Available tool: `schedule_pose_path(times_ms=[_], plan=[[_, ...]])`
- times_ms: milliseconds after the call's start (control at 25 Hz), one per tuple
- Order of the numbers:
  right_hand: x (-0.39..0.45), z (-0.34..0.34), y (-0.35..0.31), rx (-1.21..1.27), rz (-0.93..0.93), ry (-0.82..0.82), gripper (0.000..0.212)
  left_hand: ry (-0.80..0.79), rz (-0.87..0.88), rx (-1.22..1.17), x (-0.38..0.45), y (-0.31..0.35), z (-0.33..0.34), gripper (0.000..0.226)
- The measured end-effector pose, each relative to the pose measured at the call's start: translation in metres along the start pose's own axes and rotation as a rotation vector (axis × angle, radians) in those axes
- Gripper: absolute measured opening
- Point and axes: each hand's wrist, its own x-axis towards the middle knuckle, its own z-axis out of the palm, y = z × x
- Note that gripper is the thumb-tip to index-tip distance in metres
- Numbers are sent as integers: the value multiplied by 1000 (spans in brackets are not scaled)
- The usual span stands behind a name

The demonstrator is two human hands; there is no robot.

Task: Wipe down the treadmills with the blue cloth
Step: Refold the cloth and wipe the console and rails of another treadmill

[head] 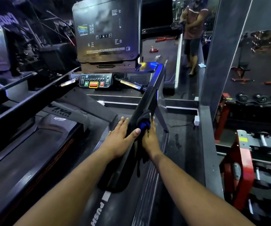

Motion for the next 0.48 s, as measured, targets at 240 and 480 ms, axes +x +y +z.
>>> schedule_pose_path(times_ms=[240, 480], plan=[[171, -41, -3, -451, -207, -211, 60, -9, -52, 132, 149, 31, 12, 99], [327, -76, -20, -854, -133, -235, 53, -10, -95, 206, 237, 48, 6, 100]])
